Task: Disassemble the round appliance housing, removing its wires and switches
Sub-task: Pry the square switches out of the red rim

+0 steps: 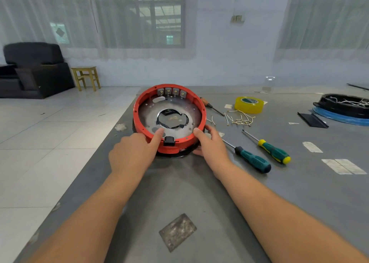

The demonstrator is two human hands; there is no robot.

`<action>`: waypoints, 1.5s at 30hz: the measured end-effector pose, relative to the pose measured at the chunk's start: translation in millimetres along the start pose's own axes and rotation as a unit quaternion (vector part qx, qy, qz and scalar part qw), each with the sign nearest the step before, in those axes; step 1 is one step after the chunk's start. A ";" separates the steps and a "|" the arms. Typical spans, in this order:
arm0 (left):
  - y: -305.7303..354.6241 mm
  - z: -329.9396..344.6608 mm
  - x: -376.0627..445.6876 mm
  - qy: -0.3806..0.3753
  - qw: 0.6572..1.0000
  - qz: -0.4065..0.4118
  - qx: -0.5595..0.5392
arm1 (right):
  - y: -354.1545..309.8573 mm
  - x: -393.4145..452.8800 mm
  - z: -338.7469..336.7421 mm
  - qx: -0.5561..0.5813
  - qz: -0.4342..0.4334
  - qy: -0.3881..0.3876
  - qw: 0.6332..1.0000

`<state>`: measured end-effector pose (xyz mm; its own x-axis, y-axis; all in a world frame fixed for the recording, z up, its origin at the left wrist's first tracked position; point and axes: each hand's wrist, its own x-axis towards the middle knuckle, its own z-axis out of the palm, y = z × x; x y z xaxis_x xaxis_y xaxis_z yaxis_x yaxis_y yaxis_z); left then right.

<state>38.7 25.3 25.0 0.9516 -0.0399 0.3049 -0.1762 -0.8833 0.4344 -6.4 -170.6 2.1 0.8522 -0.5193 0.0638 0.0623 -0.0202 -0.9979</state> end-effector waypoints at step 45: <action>-4.9 29.0 -35.0 0.053 0.946 0.317 -0.047 | 5.7 -7.6 -106.6 -0.745 -0.129 0.042 0.653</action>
<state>13.6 17.4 -12.3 0.6175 -0.4967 0.6099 -0.7295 -0.6516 0.2079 -67.9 -257.8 -5.6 0.8778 -0.3780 0.2943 -0.4299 -0.8926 0.1357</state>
